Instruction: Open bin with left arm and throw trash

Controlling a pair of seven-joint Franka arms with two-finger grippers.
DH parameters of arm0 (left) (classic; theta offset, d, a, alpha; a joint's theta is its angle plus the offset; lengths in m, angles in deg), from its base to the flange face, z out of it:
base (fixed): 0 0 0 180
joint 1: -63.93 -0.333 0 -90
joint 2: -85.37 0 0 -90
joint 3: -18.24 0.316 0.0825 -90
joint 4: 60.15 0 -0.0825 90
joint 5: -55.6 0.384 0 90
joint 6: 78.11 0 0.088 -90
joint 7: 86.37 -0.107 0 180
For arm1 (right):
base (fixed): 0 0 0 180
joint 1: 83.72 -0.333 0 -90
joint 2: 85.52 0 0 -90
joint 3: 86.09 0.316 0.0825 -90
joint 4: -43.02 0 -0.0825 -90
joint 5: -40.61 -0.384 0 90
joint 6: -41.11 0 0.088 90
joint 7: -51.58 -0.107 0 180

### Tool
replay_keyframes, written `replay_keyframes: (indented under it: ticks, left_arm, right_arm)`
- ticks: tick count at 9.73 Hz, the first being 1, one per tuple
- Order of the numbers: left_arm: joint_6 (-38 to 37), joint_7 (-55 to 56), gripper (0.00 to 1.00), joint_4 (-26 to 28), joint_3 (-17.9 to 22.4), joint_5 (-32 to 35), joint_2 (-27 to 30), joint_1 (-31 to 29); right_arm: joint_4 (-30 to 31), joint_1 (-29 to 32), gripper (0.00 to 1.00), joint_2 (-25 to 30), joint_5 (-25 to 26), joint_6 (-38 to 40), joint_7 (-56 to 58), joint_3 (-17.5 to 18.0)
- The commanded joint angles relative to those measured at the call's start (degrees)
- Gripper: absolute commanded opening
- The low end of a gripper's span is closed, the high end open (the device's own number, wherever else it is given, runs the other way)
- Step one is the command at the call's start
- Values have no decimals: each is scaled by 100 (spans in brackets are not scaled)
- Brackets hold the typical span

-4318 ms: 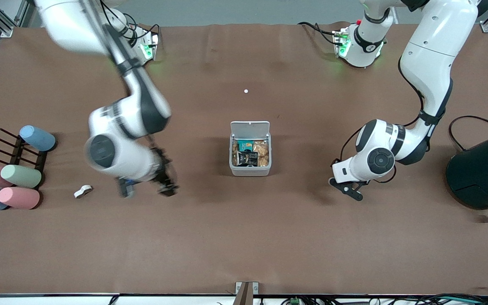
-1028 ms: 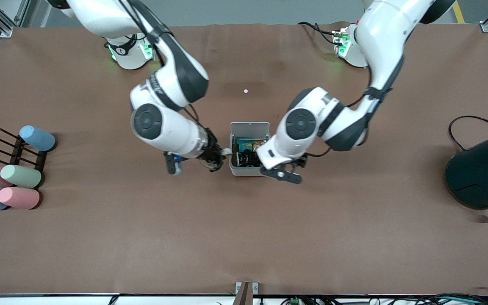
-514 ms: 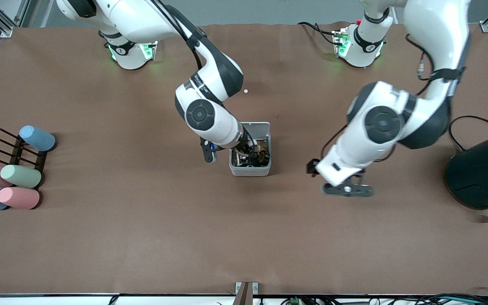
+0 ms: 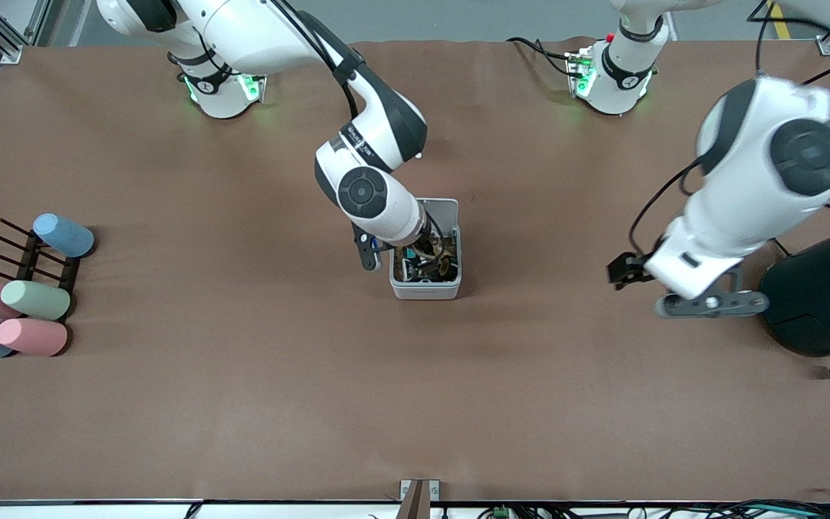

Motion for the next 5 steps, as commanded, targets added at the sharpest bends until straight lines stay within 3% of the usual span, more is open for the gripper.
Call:
replay_keyframes:
  ticks: [1,3,5]
  left_arm:
    - [-650,-658,100,168,970,-407,894,379]
    - [-706,-1232,100,738,1607,-593,1501,575]
    - [-644,-1068,100,1127,1741,-602,1915,681]
  right_arm:
    - [-72,491,100,149,-85,420,-22,56]
    - [-231,888,100,219,-59,622,-13,30]
    - [-477,1633,100,665,-15,1376,213,29]
